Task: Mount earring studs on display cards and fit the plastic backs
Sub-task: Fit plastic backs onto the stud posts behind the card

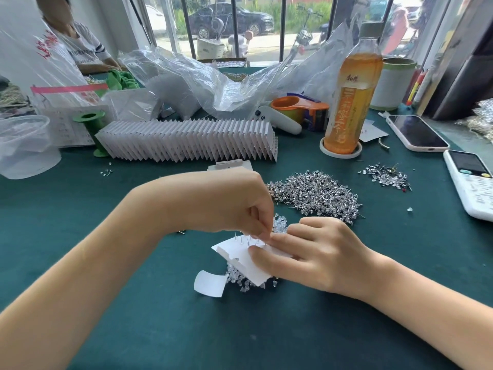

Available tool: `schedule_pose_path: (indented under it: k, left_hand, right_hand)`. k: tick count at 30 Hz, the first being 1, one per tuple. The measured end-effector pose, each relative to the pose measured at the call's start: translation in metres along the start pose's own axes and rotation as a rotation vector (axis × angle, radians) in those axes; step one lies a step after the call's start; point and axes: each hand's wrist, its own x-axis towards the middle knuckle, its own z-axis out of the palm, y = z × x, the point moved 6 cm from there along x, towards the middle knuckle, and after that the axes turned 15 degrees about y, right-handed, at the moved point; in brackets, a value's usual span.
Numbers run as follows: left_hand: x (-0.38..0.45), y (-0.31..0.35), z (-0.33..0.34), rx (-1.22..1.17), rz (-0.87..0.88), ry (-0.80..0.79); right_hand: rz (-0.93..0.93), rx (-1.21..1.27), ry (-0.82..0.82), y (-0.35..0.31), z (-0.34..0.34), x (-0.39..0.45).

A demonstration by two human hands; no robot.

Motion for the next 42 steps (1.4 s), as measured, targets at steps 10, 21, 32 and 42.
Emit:
schedule_pose_path:
  k: [10, 21, 32, 42]
  left_hand:
    - [0.000, 0.001, 0.005, -0.007, 0.017, 0.003]
    - [-0.006, -0.010, -0.004, -0.229, 0.019, 0.130]
    - [-0.007, -0.012, 0.002, -0.219, -0.002, 0.128]
    - [-0.012, -0.011, 0.006, -0.148, 0.018, 0.126]
  right_hand:
    - [-0.005, -0.016, 0.017, 0.000, -0.002, 0.001]
    - [0.011, -0.029, 0.072, 0.002, -0.005, 0.001]
    - [0.009, -0.006, 0.044, 0.001, -0.002, 0.000]
    - [-0.012, -0.038, 0.023, -0.001, -0.001, -0.001]
